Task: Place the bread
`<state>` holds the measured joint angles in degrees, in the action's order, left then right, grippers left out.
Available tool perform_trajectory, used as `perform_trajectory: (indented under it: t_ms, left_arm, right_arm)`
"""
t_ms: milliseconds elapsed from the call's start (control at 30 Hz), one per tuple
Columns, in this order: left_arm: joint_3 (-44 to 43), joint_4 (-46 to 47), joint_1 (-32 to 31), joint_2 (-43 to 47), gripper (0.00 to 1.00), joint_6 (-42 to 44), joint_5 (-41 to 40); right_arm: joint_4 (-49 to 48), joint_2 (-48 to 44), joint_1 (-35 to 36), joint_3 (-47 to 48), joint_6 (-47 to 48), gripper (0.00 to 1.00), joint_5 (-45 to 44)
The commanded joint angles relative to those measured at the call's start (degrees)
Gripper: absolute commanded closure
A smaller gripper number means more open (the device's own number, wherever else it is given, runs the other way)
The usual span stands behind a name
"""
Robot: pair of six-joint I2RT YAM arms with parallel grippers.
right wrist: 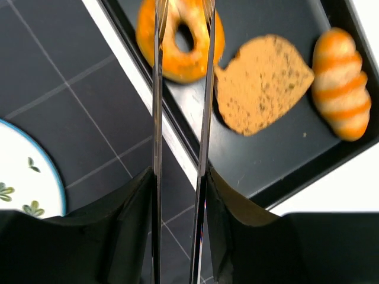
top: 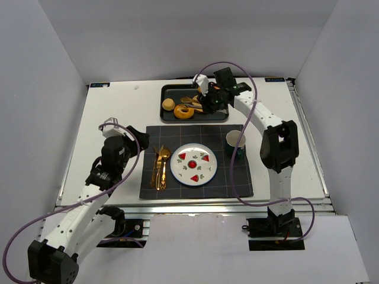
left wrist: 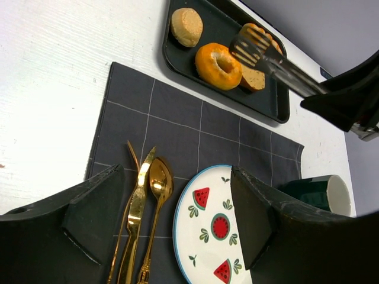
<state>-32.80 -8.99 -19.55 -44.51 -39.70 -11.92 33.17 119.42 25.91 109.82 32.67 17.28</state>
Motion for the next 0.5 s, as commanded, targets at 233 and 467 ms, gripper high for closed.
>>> perform_trajectory:
  t_ms: [233, 467]
  left_arm:
    - [0.9, -0.7, 0.4, 0.2, 0.19, -0.6, -0.8]
    - [0.5, 0.4, 0.4, -1.1, 0.19, -0.5, -0.4]
  right_arm:
    - [-0.4, 2.0, -0.2, 2.3, -0.1, 0.53, -8.0]
    - [-0.2, 2.1, -0.2, 1.6, -1.8, 0.50, -8.0]
